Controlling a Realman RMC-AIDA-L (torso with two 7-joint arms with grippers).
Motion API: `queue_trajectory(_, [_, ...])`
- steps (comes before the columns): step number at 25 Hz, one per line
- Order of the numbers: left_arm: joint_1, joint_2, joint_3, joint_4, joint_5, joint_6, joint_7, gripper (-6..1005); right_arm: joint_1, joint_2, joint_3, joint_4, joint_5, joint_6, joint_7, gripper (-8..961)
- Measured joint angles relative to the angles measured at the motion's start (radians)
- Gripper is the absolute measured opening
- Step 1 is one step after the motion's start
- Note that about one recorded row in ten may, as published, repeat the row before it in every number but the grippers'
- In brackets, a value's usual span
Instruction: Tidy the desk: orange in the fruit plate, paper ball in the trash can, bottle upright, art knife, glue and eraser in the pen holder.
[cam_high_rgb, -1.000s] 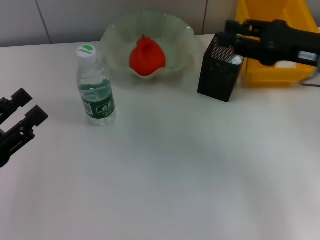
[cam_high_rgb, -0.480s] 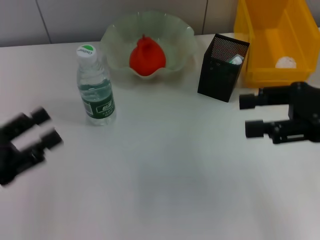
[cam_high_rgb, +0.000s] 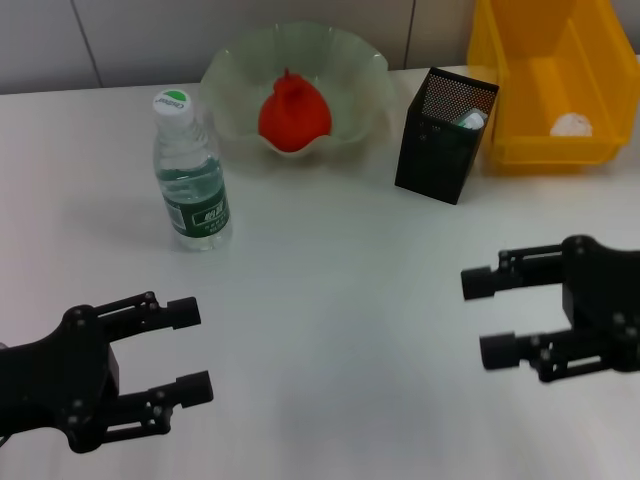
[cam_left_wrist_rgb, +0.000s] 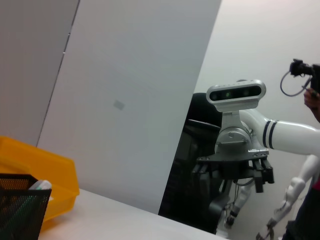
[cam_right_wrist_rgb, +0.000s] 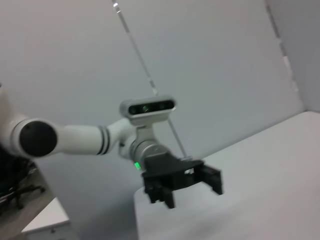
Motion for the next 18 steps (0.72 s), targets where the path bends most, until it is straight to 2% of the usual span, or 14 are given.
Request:
queue_trajectory(1, [0.0,0.0,0.0,0.0,0.001,0.0,0.006,749,0.0,0.009,0.0,-0.001,-0.006,-0.017,-0.027,711])
queue_trajectory(9, [0.008,0.001,-0.004,-0.005,0.006,0.002,0.04,748,0.025,0.03,-0.013,0.013,-0.064,-0.027,-0.093,711])
queue_trajectory(18, [0.011,0.006,-0.007,-0.007,0.006,0.015,0.03,740,0.036,0.031,-0.042,0.022,-0.077,-0.016,-0.103,711])
